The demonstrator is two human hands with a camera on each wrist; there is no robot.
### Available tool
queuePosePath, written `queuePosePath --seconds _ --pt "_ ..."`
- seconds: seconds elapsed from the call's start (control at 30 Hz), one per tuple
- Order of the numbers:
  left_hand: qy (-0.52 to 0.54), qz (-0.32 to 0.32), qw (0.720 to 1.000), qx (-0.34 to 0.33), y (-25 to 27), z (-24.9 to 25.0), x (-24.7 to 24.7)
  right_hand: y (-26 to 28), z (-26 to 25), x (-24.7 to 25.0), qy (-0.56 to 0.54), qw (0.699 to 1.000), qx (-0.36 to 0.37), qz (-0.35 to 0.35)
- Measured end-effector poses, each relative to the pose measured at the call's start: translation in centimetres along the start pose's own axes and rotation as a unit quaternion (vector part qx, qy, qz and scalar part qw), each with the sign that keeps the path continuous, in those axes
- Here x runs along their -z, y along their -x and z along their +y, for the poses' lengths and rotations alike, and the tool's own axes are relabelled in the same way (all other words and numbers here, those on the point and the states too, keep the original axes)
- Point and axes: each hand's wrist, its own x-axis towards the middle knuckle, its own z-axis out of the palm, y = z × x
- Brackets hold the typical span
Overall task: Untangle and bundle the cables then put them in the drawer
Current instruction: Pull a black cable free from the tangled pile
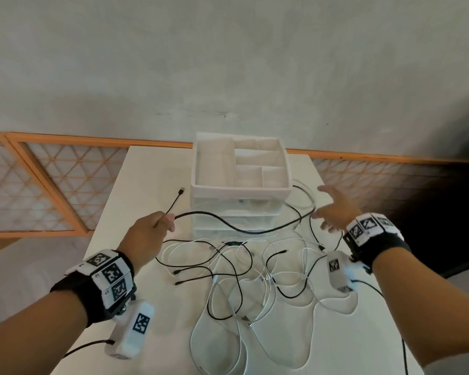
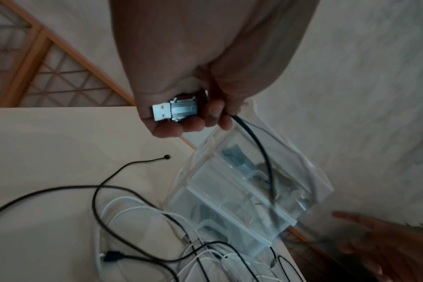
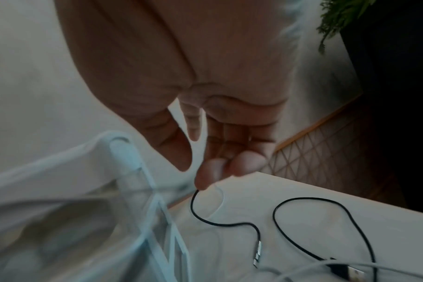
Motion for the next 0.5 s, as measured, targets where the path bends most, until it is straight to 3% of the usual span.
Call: queuePosePath --seconds 0.07,0.13,0.2,0.27,0.37,0.43,0.5 --pt "-0.001 -0.013 1.0 -0.024 0.4 1.0 0.3 1.6 0.6 -0.6 0.053 0.997 0.045 0.02" --pt "-0.011 -0.033 0.997 -0.066 1.0 2.9 0.3 4.6 -0.6 -1.8 0.023 0.99 0.135 0.027" --pt "-0.01 -0.07 0.991 -0.116 2.1 5.3 -0.2 8.4 -2.5 -4.7 -0.015 0.974 0.222 -0.038" --pt "0.0 -0.116 0.977 -0.181 3.5 7.5 -0.9 10.9 -3.4 -8.7 0.019 0.961 0.258 -0.097" --pt "0.023 -0.139 0.958 -0.249 5.2 8.8 -0.4 10.3 -1.7 -12.4 0.122 0.965 0.208 -0.108" --pt "0.041 -0.136 0.961 -0.236 5.6 8.0 1.1 8.4 0.1 -11.3 0.174 0.969 0.101 -0.141" --pt "-0.046 -0.165 0.965 -0.197 5.6 5.8 2.4 7.0 1.5 -9.0 0.175 0.98 0.042 -0.084"
